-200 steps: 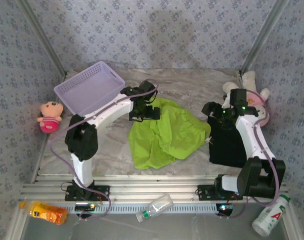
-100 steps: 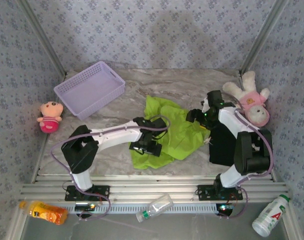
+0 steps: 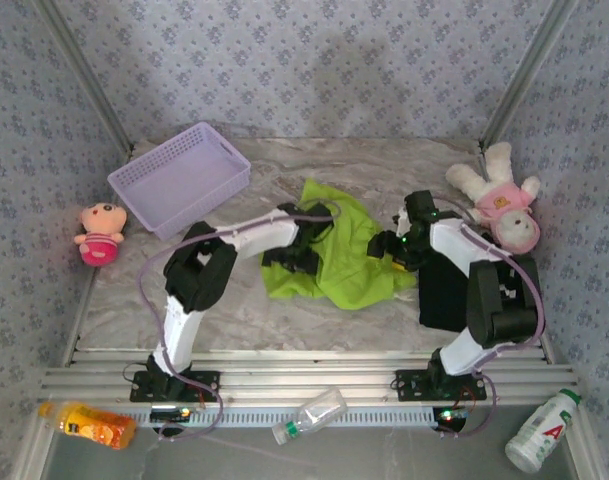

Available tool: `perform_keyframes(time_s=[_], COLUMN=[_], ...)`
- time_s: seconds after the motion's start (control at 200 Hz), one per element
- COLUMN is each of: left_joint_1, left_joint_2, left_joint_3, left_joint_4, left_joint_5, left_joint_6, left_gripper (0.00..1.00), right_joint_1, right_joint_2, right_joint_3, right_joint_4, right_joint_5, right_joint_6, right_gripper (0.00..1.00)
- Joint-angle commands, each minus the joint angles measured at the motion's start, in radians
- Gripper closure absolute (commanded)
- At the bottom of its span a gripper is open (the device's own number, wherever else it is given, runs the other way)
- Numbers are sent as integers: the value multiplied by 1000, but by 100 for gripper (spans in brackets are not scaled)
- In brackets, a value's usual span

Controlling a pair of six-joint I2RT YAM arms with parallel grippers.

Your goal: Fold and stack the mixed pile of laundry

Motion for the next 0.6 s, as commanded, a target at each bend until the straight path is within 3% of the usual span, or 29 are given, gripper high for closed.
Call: perform_keyframes(time_s=[0.0, 0.205, 0.355, 0.475, 0.595], left_joint_1=[72, 105, 112, 116, 76], left_joint_2=[119, 325, 397, 295, 109], left_joint_3=[190, 744, 1071, 1052, 810], left_joint_4=[-46, -242, -411, -453, -390], left_joint_5=[-58, -8, -17, -44, -50], left_joint_6=[65, 192, 245, 263, 301], left_gripper=[8, 6, 3, 3, 3], right_joint_1=[59, 191, 157, 31, -108], right_joint_2=[-36, -37, -97, -155, -188], right_joint_3=[-51, -67, 16, 76, 96], right_joint_4=[-28, 83, 54, 6, -66], right_joint_5=[-64, -248, -283, -238, -121], right_joint_6=[56, 82, 71, 52, 53], right_gripper=[29, 34, 34, 34, 34])
